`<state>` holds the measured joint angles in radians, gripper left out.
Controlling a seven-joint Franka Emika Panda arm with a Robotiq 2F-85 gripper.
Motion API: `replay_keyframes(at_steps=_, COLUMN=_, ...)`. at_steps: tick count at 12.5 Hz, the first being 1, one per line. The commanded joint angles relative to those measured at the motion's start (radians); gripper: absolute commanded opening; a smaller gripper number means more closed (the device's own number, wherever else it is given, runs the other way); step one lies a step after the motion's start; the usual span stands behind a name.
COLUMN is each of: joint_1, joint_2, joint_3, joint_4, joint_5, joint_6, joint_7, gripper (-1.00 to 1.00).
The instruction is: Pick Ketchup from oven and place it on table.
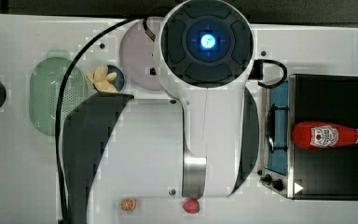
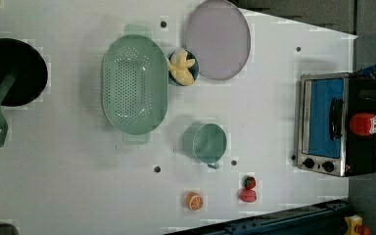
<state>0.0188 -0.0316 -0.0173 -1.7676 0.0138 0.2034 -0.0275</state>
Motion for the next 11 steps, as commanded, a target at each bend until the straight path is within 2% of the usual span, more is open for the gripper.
replay_keyframes(at_steps=1, joint_1=-0.037, joint_2=-0.335, joint_3=-0.059, joint_4=-0.218, joint_5=-0.010, joint_6=-0.134, joint_7=0.024, gripper=0.59)
replay_keyframes(at_steps=3, joint_1=-0.041, joint_2=-0.334, joint_3=-0.065, joint_4=-0.218, joint_5=-0.011, joint_6=-0.126, joint_7=0.024, gripper=0.99)
replay_keyframes(at_steps=6, joint_1=-0.064, joint_2=-0.318, joint_3=-0.118, joint_4=-0.218, joint_5=-0.011, joint_6=-0.053, joint_7=0.024, gripper=1.00)
replay_keyframes(at_steps=11, joint_1=-0.103, joint_2=-0.252, joint_3=-0.277, joint_4=-0.216, joint_5=-0.011, joint_6=0.039, joint_7=0.023, gripper=1.00)
